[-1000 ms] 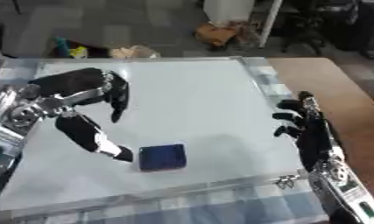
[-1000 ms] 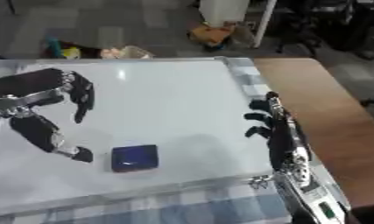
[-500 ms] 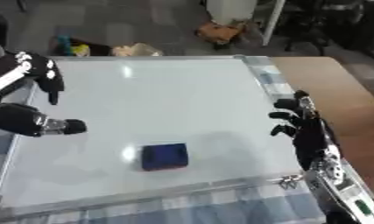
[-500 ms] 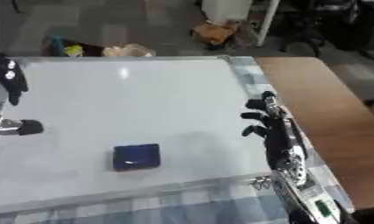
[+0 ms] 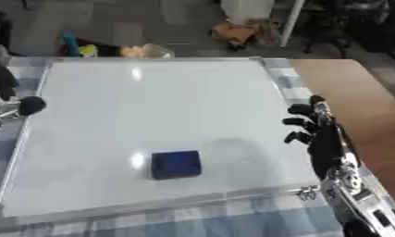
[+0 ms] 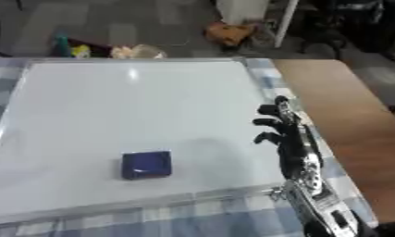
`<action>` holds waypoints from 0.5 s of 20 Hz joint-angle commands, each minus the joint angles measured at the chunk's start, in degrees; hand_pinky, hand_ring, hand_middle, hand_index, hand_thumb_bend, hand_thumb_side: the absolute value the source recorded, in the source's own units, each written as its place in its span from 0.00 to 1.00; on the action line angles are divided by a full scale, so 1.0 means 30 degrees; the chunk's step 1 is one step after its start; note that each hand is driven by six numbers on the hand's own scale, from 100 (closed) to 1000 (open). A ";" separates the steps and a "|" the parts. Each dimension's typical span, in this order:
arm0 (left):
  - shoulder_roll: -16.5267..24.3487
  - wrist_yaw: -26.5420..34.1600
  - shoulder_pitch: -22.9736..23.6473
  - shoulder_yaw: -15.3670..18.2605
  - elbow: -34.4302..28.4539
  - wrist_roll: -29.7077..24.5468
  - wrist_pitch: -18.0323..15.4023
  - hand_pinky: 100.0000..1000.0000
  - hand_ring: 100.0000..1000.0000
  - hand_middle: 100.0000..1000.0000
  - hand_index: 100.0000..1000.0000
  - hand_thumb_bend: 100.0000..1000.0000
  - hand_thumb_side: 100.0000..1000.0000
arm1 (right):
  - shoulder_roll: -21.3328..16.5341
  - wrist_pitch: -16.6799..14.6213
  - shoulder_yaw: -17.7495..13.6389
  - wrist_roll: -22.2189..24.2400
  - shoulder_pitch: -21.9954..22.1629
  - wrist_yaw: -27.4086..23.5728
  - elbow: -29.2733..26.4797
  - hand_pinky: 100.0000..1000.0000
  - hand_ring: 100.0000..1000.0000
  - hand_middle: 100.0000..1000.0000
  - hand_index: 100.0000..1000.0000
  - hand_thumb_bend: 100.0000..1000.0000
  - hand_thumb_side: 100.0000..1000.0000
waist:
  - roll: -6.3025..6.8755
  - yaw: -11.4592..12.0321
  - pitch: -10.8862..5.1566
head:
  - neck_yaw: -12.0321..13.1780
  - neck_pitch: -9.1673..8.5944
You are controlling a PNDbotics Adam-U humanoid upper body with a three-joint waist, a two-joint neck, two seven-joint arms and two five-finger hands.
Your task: Wipe the whiteboard clean with a brush.
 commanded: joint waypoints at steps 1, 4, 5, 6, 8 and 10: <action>0.0226 0.0858 -0.0053 0.0475 -0.0048 0.1062 0.0126 0.54 0.45 0.43 0.25 0.77 0.51 | -0.0363 -0.0013 -0.0100 0.0063 -0.0163 0.0163 -0.0196 0.27 0.57 0.61 0.61 0.00 0.80 | 0.0065 -0.0034 -0.0163 | 0.0132 -0.0193; 0.0068 0.1285 0.0164 0.0508 0.0048 0.2054 0.0098 0.54 0.45 0.43 0.25 0.77 0.52 | -0.0385 -0.0007 -0.0112 0.0056 -0.0184 0.0191 -0.0243 0.28 0.57 0.61 0.61 0.00 0.80 | 0.0066 0.0026 -0.0096 | 0.0256 -0.0188; 0.0031 0.1381 0.0276 0.0475 0.0093 0.2389 0.0092 0.54 0.45 0.43 0.24 0.77 0.52 | -0.0365 -0.0009 -0.0108 0.0058 -0.0200 0.0191 -0.0248 0.28 0.57 0.61 0.61 0.00 0.80 | 0.0075 0.0014 -0.0089 | 0.0250 -0.0200; 0.0013 0.1463 0.0354 0.0419 0.0127 0.2677 0.0077 0.54 0.45 0.43 0.24 0.77 0.52 | -0.0347 -0.0012 -0.0101 0.0062 -0.0206 0.0192 -0.0250 0.28 0.57 0.61 0.61 0.00 0.80 | 0.0072 0.0004 -0.0078 | 0.0246 -0.0199; -0.0021 0.1618 0.0460 0.0353 0.0195 0.3032 0.0050 0.54 0.45 0.43 0.24 0.77 0.52 | -0.0336 -0.0010 -0.0085 0.0070 -0.0216 0.0197 -0.0252 0.28 0.57 0.61 0.61 0.00 0.80 | 0.0054 0.0028 -0.0044 | 0.0384 -0.0193; -0.0036 0.1724 0.0548 0.0362 0.0238 0.3203 0.0027 0.54 0.45 0.43 0.24 0.77 0.52 | -0.0362 0.0014 -0.0048 0.0110 -0.0231 0.0191 -0.0270 0.28 0.57 0.61 0.61 0.00 0.80 | 0.0054 0.0049 -0.0026 | 0.0489 -0.0213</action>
